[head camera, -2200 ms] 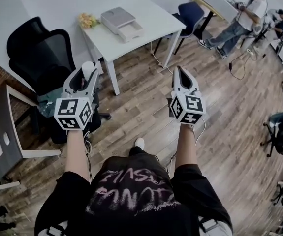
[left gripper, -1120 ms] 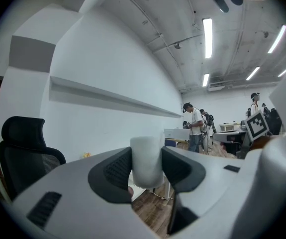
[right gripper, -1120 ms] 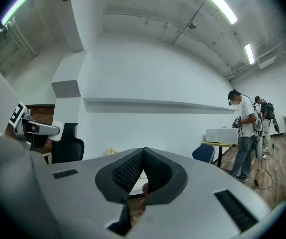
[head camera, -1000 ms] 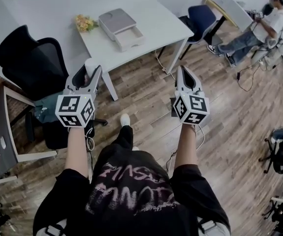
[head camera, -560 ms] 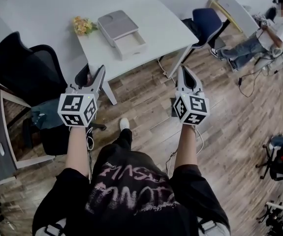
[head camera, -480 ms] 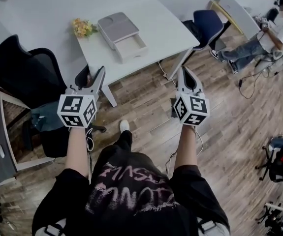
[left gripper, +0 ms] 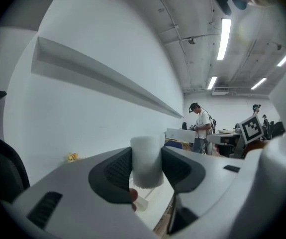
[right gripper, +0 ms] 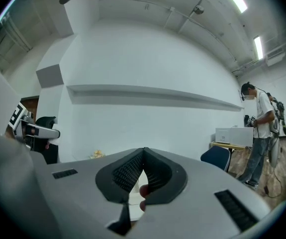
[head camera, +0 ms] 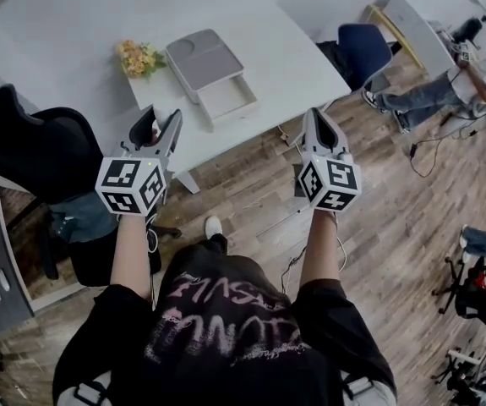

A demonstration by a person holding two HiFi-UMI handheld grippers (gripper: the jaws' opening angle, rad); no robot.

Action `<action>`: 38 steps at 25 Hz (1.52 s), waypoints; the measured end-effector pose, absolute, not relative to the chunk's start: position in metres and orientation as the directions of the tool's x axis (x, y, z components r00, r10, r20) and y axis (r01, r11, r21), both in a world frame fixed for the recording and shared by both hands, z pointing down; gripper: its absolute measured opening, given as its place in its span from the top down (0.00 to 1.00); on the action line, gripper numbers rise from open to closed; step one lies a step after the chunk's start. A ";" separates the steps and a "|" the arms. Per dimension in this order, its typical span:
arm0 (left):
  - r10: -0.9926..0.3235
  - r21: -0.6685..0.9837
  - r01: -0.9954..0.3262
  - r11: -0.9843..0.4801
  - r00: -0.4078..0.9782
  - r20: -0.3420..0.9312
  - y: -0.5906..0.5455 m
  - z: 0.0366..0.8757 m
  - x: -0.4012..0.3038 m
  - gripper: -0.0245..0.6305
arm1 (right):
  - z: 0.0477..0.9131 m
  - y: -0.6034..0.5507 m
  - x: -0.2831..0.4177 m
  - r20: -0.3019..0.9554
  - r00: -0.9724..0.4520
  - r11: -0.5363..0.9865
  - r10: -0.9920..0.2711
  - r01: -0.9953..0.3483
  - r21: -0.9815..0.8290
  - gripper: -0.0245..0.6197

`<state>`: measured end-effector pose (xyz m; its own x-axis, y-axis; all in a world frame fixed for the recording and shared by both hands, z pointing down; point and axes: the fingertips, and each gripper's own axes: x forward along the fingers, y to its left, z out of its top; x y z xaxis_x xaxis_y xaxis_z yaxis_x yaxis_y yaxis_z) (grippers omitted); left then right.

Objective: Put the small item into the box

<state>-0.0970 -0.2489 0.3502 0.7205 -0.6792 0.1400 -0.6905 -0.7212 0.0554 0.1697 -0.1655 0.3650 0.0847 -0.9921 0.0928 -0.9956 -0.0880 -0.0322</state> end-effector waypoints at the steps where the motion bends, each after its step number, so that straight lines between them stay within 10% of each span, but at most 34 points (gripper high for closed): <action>1: -0.672 0.064 -0.683 -0.727 0.728 0.134 -0.255 0.349 -0.095 0.69 | 0.364 -0.172 0.171 0.094 0.087 -0.090 -0.992 -0.995 -0.032 0.95; 38: -0.787 0.029 -0.808 -0.589 0.582 0.204 -0.388 0.362 0.003 0.69 | 0.374 -0.378 0.247 0.134 -0.194 0.192 -0.972 -0.981 -0.032 0.95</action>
